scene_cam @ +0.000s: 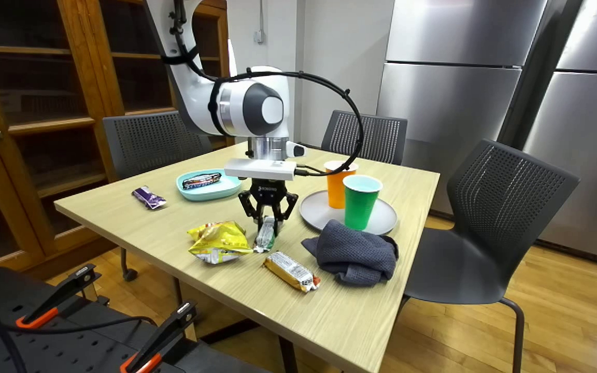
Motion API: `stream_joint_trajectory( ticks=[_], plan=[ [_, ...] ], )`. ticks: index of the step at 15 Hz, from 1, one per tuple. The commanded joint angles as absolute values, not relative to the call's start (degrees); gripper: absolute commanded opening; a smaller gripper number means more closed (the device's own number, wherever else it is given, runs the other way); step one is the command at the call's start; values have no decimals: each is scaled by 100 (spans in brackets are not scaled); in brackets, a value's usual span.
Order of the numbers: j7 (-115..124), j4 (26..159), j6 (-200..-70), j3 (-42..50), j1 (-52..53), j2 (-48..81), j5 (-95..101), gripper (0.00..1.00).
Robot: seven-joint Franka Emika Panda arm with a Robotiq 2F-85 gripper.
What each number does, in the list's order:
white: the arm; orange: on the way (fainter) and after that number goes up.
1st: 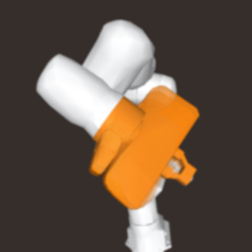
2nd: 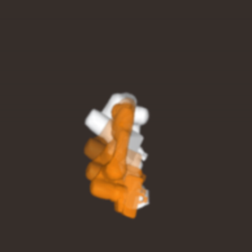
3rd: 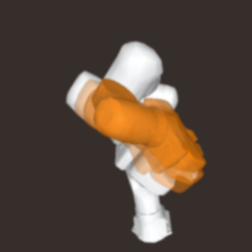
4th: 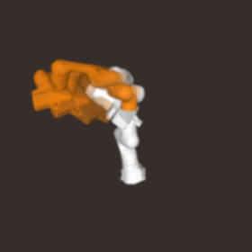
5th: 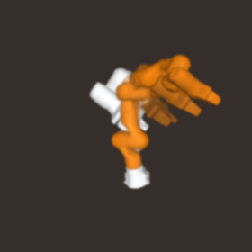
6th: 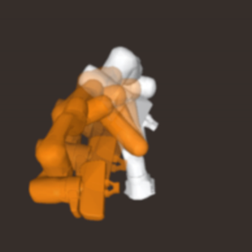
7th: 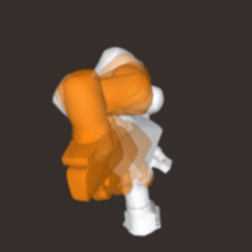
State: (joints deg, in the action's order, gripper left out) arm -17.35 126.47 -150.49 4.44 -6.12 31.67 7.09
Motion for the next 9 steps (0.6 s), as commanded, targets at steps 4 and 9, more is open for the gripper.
stream_joint_trajectory(
  ticks=[4, 9],
  plan=[
    [-1579, 12787, -14847, 141, -701, 2750, 419, 12],
    [-1241, 12758, -14770, -20, -605, 2500, -16, 12]
  ],
)
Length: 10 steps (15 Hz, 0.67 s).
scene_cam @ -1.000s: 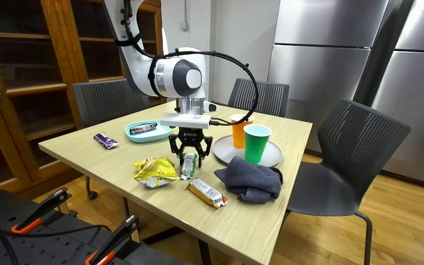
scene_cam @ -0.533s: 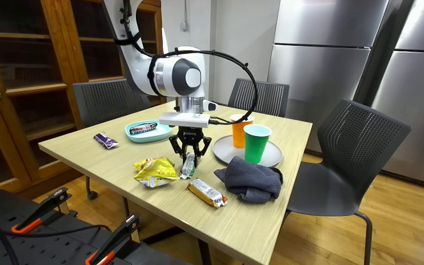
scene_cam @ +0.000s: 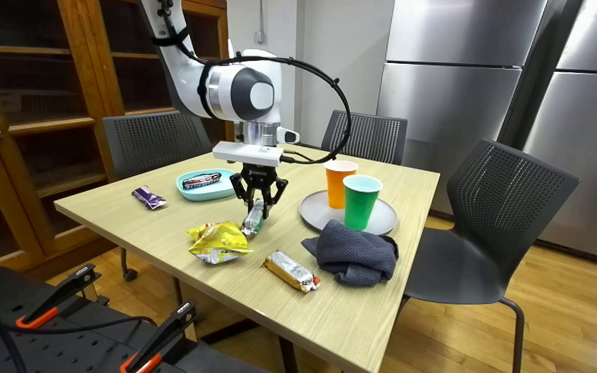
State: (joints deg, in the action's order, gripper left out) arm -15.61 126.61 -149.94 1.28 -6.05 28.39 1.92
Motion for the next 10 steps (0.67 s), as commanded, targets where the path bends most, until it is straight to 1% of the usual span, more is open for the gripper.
stream_joint_trajectory(
  ticks=[1, 10],
  plan=[
    [-1133, 12749, -14732, -55, -580, 2449, -115, 12],
    [18, 12672, -14772, -190, -143, 2271, -706, 12]
  ],
)
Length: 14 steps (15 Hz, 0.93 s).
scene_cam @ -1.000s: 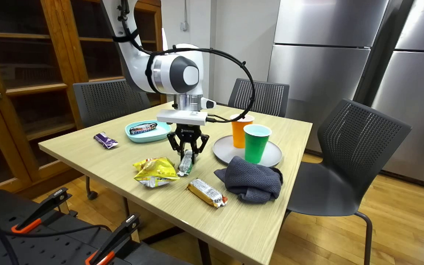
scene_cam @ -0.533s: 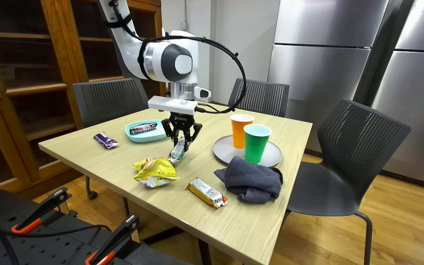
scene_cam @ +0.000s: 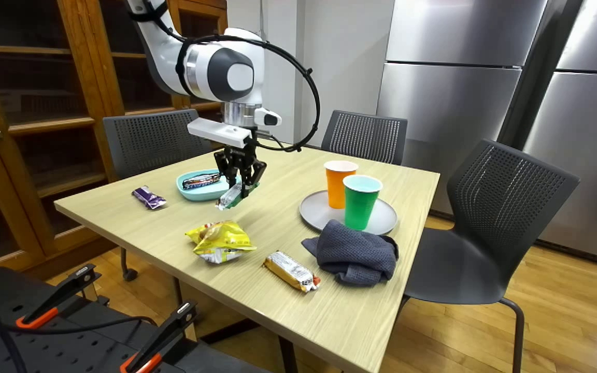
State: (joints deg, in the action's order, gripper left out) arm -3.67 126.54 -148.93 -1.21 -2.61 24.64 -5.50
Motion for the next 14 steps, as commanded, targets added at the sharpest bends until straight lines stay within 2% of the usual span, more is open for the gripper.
stream_joint_trajectory(
  ticks=[1, 14],
  plan=[
    [138, 12655, -14777, -201, -78, 2263, -733, 12],
    [1452, 11820, -14706, -340, 623, 2698, -998, 12]
  ],
)
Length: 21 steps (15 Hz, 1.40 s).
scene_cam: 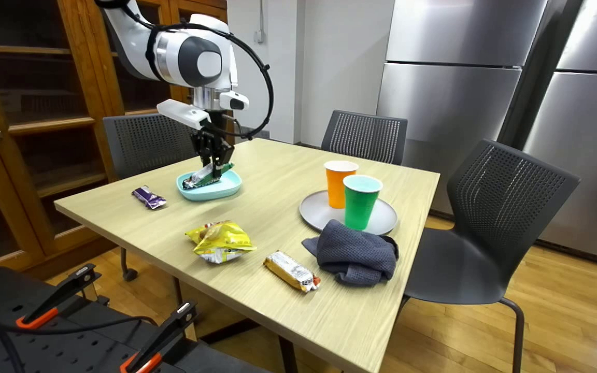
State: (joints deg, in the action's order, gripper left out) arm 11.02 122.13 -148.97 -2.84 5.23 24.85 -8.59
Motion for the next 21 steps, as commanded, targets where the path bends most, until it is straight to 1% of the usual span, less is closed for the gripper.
stream_joint_trajectory(
  ticks=[1, 12, 21],
  plan=[
    [1610, 11677, -14655, -335, 685, 2796, -1026, 12],
    [2582, 10227, -14271, -295, 1030, 3899, -1323, 12],
    [2692, 9592, -14167, -351, 989, 4422, -1447, 12]
  ],
)
